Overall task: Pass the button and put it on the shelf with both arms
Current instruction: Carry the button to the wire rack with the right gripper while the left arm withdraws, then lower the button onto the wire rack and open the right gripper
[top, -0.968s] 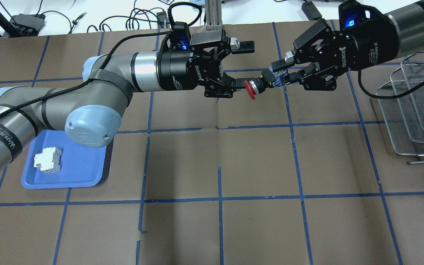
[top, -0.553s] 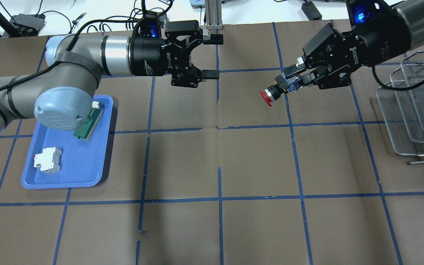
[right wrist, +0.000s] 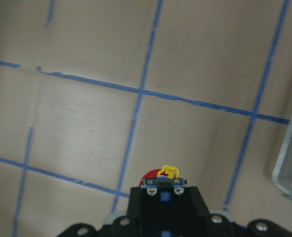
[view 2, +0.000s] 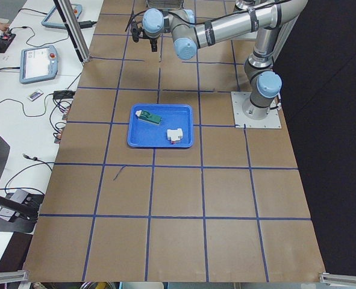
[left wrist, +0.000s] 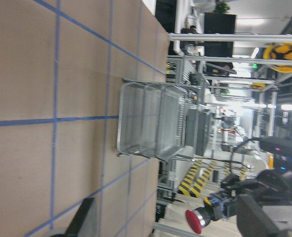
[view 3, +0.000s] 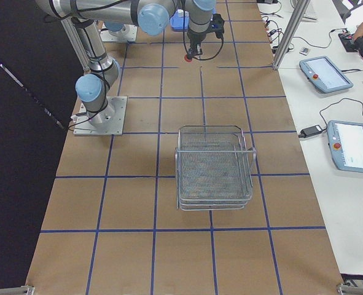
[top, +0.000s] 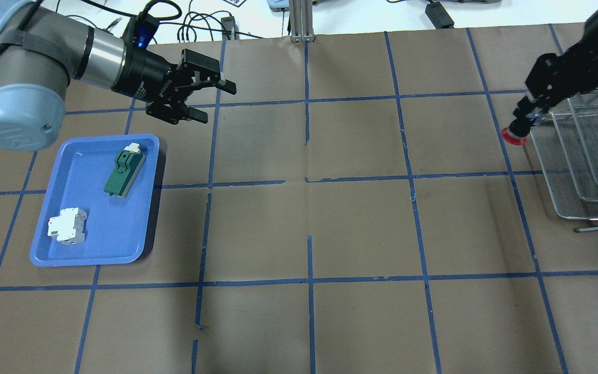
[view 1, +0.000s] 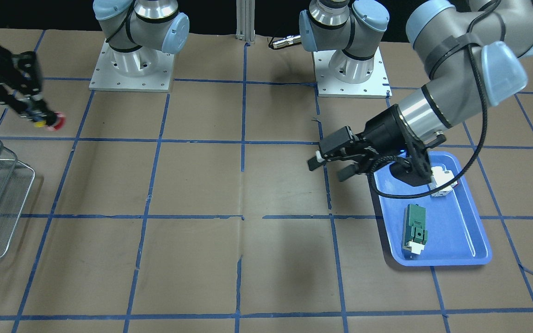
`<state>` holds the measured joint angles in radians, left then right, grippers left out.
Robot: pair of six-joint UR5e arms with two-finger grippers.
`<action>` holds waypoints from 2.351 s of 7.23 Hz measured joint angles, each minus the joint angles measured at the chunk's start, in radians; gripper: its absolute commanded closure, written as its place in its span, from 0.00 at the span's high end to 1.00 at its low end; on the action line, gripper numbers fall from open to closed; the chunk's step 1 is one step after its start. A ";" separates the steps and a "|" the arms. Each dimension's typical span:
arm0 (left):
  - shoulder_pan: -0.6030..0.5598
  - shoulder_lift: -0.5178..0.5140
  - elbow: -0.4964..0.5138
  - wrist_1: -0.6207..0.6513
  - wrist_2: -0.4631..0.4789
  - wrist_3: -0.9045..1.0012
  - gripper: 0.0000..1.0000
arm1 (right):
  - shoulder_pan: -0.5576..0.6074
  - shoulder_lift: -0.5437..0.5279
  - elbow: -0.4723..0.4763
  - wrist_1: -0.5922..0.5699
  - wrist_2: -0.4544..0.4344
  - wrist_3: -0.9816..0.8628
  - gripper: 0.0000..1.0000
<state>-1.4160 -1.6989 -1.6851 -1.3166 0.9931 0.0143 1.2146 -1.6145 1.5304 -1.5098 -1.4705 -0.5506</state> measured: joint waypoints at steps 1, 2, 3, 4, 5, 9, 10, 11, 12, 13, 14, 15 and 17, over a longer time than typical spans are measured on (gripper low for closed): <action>-0.002 0.011 0.056 -0.056 0.191 0.004 1.00 | -0.054 0.001 0.001 -0.079 -0.072 -0.002 0.00; -0.006 0.031 0.106 -0.124 0.342 0.006 1.00 | -0.126 0.002 0.008 -0.130 -0.094 -0.004 0.00; -0.015 0.053 0.155 -0.208 0.451 0.005 1.00 | -0.185 0.005 0.028 -0.186 -0.099 -0.007 0.00; -0.039 0.065 0.202 -0.283 0.527 -0.013 1.00 | -0.216 0.016 0.069 -0.270 -0.099 -0.010 0.00; -0.085 0.068 0.230 -0.327 0.572 -0.054 1.00 | -0.234 0.031 0.121 -0.353 -0.098 -0.021 0.00; -0.168 0.101 0.210 -0.342 0.590 -0.033 1.00 | -0.387 0.102 0.242 -0.553 0.074 -0.200 0.00; -0.163 0.105 0.205 -0.335 0.589 -0.020 1.00 | -0.402 0.118 0.254 -0.591 0.091 -0.228 0.01; -0.149 0.105 0.205 -0.331 0.582 -0.015 1.00 | -0.407 0.125 0.259 -0.609 0.099 -0.237 0.21; -0.132 0.106 0.205 -0.329 0.567 -0.016 1.00 | -0.408 0.129 0.260 -0.615 0.111 -0.239 0.46; -0.119 0.106 0.204 -0.330 0.554 -0.017 1.00 | -0.409 0.131 0.261 -0.617 0.135 -0.241 0.75; -0.114 0.107 0.204 -0.330 0.551 -0.017 1.00 | -0.409 0.132 0.259 -0.617 0.153 -0.244 0.86; -0.113 0.108 0.205 -0.331 0.552 -0.016 1.00 | -0.409 0.132 0.256 -0.615 0.159 -0.246 0.91; -0.113 0.108 0.208 -0.331 0.555 -0.016 1.00 | -0.407 0.123 0.249 -0.604 0.160 -0.247 1.00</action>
<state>-1.5286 -1.5908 -1.4768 -1.6472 1.5479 -0.0016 0.8073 -1.4910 1.7791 -2.1133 -1.3103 -0.7978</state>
